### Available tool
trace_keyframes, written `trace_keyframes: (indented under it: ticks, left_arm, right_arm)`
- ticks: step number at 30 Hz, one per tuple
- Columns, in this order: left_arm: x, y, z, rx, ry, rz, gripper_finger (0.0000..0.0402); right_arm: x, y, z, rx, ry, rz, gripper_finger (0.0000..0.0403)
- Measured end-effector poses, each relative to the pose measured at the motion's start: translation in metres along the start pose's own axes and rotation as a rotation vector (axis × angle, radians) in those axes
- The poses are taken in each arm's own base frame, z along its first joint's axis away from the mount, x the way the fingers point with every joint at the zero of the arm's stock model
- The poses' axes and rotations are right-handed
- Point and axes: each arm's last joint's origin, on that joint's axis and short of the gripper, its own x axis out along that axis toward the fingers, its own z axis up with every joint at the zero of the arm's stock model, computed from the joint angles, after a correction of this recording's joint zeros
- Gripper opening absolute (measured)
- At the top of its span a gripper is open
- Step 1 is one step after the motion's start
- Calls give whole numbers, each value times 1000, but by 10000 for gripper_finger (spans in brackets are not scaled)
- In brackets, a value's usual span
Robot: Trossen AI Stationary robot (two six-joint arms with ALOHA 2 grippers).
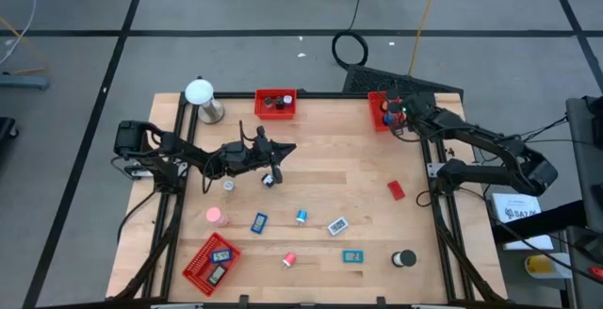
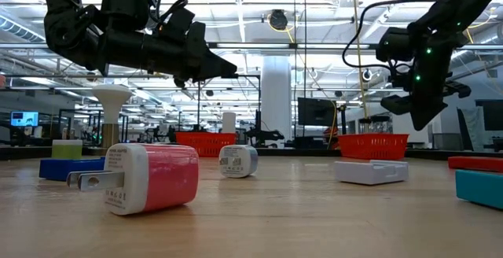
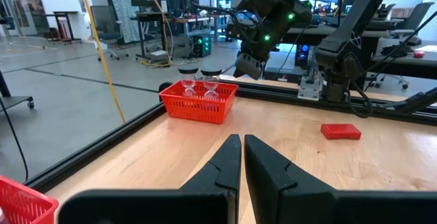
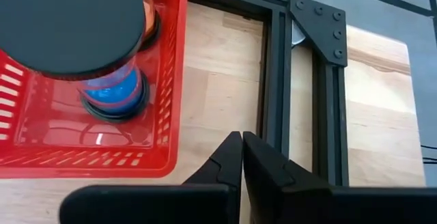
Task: Pick & Place Office items
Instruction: Adjust the top right red basket
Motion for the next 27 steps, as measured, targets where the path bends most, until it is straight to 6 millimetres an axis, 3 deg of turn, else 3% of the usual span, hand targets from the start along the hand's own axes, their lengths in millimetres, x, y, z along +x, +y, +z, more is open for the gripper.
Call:
trace_keyframes:
  ticks: [19,27]
  left_arm:
    - [0,0,0,0,0,0,24]
    - [0,0,0,0,0,0,24]
  right_arm:
    - [8,7,-3,0,41,-15,6]
    - [6,20,-1,-23,-10,59,6]
